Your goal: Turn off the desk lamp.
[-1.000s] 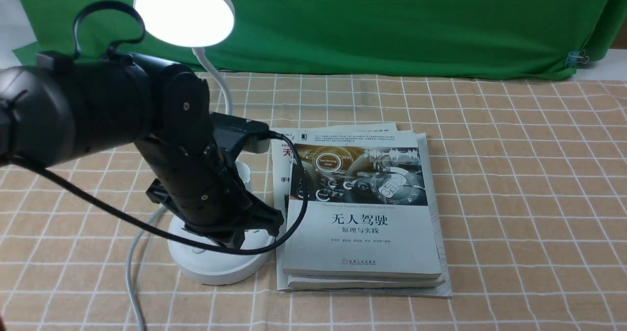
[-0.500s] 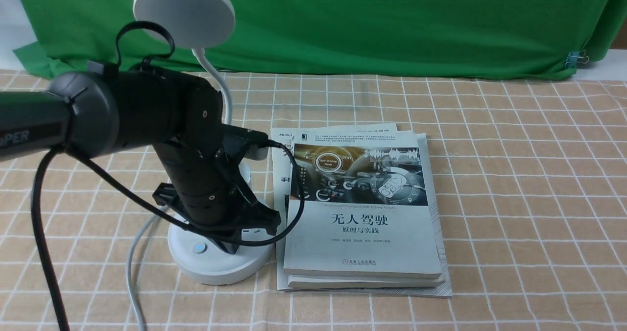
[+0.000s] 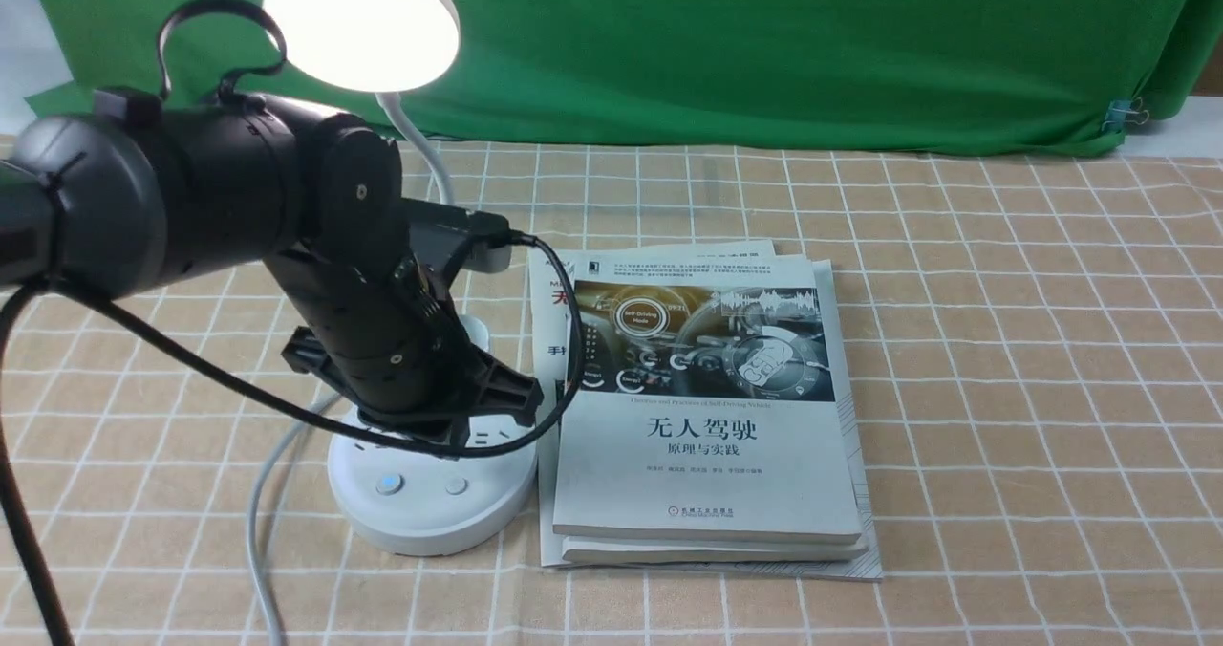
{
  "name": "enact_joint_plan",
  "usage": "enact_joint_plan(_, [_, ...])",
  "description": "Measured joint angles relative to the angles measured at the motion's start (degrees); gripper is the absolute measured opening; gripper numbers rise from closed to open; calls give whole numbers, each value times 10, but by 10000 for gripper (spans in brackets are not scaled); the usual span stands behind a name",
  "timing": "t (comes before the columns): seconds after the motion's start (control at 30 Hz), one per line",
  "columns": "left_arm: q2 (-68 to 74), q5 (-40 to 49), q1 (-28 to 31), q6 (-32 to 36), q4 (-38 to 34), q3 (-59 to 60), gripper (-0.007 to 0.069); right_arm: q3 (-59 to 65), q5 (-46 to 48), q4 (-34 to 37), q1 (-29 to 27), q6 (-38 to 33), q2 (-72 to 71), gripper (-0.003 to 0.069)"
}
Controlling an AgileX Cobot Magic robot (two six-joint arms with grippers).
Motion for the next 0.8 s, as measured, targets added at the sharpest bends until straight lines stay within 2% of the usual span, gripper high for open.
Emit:
enact_joint_plan(0.4, [44,2,1,1,-8,-2,-4,0,0,0,0,0,0,243])
enact_joint_plan(0.8, [-16,1,1,1,-14,0,-3,0,0,0,0,0,0,243])
